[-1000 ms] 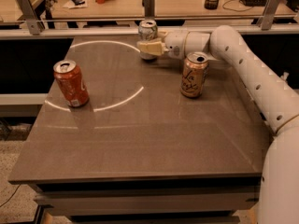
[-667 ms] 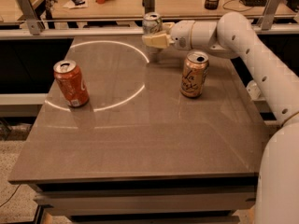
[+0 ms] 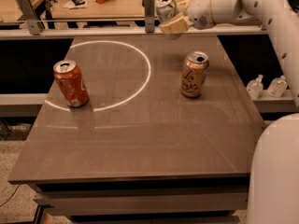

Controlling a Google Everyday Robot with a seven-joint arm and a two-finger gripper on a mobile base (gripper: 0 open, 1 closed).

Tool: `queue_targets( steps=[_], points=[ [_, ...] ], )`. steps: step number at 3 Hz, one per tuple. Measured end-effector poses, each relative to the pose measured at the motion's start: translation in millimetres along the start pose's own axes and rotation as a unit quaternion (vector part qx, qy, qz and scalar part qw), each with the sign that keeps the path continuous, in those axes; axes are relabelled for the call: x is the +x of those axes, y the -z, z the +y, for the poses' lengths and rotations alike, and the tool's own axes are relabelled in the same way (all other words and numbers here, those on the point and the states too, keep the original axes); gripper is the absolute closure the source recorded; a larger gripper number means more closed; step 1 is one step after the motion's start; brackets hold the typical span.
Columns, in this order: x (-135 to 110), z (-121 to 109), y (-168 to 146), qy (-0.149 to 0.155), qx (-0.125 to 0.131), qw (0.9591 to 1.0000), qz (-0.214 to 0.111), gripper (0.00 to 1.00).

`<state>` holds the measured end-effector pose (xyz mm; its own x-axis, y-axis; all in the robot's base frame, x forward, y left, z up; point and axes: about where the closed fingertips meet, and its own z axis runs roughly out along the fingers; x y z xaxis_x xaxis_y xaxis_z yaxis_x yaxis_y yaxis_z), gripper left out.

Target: Knock 7up can over

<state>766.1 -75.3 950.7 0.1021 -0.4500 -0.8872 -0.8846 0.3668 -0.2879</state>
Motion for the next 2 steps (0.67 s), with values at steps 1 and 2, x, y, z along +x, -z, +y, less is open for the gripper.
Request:
queue_targets(
  steps=[1,2],
  points=[
    [11,15,17,0.081,-0.040,0.9921,0.088,1.00],
    [37,31,35,0.144,-0.086,0.9707,0.172,1.00]
  ],
)
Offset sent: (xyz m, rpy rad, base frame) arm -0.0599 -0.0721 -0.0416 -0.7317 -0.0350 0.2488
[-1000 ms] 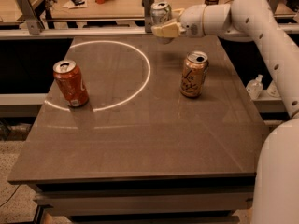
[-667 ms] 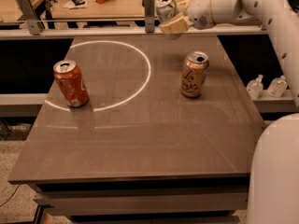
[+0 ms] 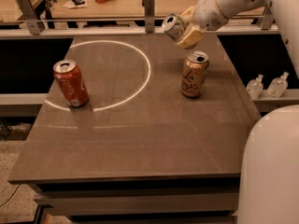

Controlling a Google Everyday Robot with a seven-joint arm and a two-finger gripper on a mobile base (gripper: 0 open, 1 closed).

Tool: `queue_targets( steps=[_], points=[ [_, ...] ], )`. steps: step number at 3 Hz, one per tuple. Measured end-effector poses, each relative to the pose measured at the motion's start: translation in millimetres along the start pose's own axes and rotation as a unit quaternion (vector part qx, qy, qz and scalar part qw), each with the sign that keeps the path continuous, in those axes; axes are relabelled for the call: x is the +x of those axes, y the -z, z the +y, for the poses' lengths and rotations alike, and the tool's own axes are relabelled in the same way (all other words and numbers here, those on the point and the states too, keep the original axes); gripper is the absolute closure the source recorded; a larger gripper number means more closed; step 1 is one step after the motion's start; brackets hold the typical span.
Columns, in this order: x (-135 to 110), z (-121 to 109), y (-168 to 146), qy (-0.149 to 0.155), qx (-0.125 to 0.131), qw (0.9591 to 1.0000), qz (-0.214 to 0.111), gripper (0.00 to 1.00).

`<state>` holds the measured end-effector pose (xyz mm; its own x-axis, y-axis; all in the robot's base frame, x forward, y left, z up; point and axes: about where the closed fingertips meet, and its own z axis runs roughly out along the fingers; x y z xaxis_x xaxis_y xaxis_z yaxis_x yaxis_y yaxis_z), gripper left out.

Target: Knock 7up can over

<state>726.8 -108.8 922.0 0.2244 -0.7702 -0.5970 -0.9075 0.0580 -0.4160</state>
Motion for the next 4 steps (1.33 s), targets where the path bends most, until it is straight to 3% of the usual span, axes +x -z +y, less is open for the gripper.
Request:
queue_targets(
  steps=[1,2,3,4],
  points=[
    [23,12,8,0.055,-0.030,0.9949,0.078,1.00],
    [35,15,11,0.109,-0.039,0.9842,0.134,1.00],
    [39,15,7,0.163,-0.050,0.9709,0.168,1.00],
    [37,15,1,0.208,-0.067,0.9591,0.180,1.00]
  ],
)
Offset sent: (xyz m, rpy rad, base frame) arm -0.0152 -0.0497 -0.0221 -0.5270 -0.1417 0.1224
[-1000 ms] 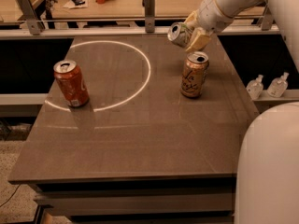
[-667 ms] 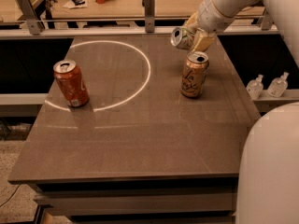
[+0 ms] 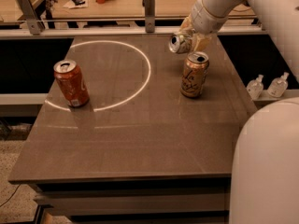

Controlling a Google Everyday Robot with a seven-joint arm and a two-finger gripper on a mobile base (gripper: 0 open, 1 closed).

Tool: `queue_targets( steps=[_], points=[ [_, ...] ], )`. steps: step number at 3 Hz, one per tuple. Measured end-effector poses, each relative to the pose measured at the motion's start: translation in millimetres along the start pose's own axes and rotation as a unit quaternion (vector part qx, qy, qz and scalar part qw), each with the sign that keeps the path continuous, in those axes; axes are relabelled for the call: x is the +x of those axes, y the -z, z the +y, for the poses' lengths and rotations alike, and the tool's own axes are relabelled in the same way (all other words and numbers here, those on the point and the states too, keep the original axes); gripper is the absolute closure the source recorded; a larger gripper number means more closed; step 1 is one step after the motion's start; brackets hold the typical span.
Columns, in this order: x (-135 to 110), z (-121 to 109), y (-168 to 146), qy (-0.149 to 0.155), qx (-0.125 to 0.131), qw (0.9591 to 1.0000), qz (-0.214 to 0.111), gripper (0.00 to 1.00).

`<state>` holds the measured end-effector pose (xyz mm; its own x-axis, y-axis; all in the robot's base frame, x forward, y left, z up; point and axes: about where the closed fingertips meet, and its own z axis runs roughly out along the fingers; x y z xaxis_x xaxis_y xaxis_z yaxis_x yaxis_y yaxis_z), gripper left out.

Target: Knock 7up can over

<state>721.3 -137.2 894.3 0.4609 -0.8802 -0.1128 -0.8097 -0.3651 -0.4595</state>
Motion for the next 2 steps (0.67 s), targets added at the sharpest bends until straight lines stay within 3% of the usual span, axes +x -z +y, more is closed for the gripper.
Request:
queue_targets(
  steps=[2],
  points=[
    [-19,2,-15,0.062,-0.010,0.9980,-0.005,1.00]
  ],
)
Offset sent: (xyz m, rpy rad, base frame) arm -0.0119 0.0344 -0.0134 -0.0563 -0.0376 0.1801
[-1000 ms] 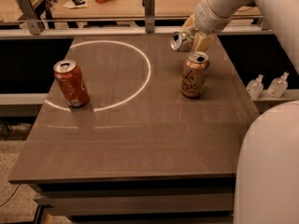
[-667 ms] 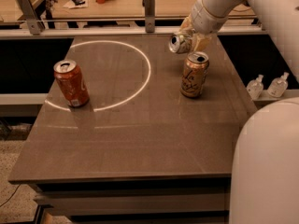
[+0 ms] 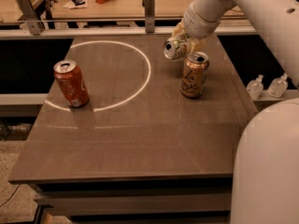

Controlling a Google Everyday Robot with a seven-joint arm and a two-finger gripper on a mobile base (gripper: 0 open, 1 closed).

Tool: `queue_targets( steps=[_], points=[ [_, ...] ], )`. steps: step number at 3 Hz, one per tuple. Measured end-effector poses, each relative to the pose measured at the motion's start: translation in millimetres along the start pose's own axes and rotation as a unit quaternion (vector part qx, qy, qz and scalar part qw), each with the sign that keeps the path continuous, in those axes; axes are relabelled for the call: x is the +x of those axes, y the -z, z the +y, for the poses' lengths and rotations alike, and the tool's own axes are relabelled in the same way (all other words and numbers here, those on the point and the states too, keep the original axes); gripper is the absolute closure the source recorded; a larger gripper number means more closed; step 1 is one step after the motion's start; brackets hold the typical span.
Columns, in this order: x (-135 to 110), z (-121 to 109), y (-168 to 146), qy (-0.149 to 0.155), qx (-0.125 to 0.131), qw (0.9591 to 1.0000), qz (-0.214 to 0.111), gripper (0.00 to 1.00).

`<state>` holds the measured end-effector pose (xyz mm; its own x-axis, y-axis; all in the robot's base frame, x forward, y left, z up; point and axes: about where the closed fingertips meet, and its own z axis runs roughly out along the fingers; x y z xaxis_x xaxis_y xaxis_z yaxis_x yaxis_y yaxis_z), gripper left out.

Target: Knock 7up can over

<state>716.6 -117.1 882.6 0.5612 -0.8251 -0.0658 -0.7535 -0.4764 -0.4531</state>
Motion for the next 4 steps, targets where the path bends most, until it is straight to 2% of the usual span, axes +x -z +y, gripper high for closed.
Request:
queue_targets(
  steps=[2,4],
  points=[
    [-24,12,-16,0.039,-0.017,0.9990,-0.018,1.00],
    [-34,22,-25,0.059,-0.026,0.9976,-0.023,1.00]
  ],
)
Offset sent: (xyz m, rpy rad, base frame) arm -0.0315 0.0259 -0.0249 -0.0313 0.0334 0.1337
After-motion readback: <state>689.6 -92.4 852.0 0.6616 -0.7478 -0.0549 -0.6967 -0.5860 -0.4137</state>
